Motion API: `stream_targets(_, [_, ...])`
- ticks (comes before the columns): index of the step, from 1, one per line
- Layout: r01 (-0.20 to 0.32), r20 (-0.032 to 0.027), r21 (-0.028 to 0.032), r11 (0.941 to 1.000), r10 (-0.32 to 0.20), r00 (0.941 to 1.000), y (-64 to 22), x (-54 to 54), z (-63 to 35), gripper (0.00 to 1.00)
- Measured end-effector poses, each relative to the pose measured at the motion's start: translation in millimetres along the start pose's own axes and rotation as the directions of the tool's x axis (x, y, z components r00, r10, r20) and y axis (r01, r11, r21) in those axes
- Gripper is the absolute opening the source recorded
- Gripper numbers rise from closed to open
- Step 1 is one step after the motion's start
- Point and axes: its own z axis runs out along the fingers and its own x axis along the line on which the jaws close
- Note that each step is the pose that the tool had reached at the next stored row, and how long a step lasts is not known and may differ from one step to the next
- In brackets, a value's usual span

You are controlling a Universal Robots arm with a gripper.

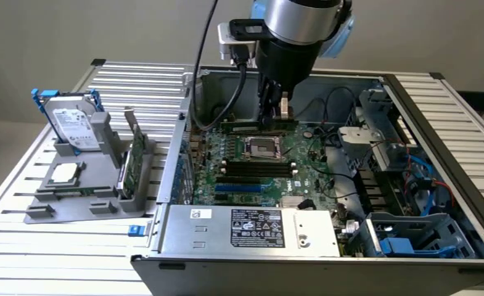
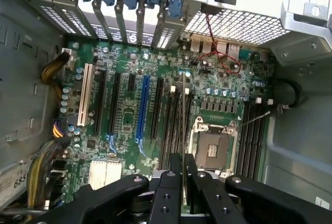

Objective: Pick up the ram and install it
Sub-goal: 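Pick up the ram and move it above insertion slot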

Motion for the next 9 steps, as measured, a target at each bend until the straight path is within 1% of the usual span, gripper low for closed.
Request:
stream_targets(5, [-0.004, 0.0002, -0.0003, 1.0000, 0.004, 1.0000, -4.6, -9.5, 10.1, 0.14])
stream_targets(6, [-0.004, -0.0014, -0.0005, 1.0000, 0.004, 1.0000, -5.2, -13.0, 11.4, 0.14])
stream_targets(7, [-0.004, -0.0059, -0.0010, 1.0000, 0.004, 1.0000, -5.7, -17.4, 12.2, 0.14])
stream_targets(9, [-0.006, -0.0192, -0.0025, 1.0000, 0.006, 0.9998, -6.9, -26.2, 13.6, 0.14])
